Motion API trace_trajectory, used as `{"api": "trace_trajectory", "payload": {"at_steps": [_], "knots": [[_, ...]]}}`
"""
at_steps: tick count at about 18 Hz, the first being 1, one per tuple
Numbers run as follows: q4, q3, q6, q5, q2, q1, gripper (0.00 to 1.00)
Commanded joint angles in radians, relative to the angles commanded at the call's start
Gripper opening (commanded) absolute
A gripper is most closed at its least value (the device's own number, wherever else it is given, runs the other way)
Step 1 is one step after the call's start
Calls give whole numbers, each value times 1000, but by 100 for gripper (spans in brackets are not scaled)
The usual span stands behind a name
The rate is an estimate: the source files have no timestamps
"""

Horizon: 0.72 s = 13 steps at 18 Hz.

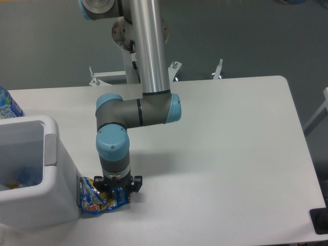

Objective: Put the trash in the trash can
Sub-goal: 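Lower onto the wrapper and pinch its edge with the gripper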

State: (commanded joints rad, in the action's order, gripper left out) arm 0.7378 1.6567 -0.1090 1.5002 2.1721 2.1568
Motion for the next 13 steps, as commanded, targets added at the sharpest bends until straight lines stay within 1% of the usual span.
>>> {"api": "trace_trajectory", "payload": {"at_steps": [2,4,6,7,8,10,11,13], "knots": [[2,0,2,2,-8,-2,35],[3,5,9,2,-12,-2,25],[3,8,31,2,-20,-2,17],[5,8,40,3,-26,-2,15],[5,8,44,2,-29,-2,8],[6,9,63,2,-44,-2,3],[6,9,67,3,-49,-2,3],[6,17,68,-2,-78,6,3]]}}
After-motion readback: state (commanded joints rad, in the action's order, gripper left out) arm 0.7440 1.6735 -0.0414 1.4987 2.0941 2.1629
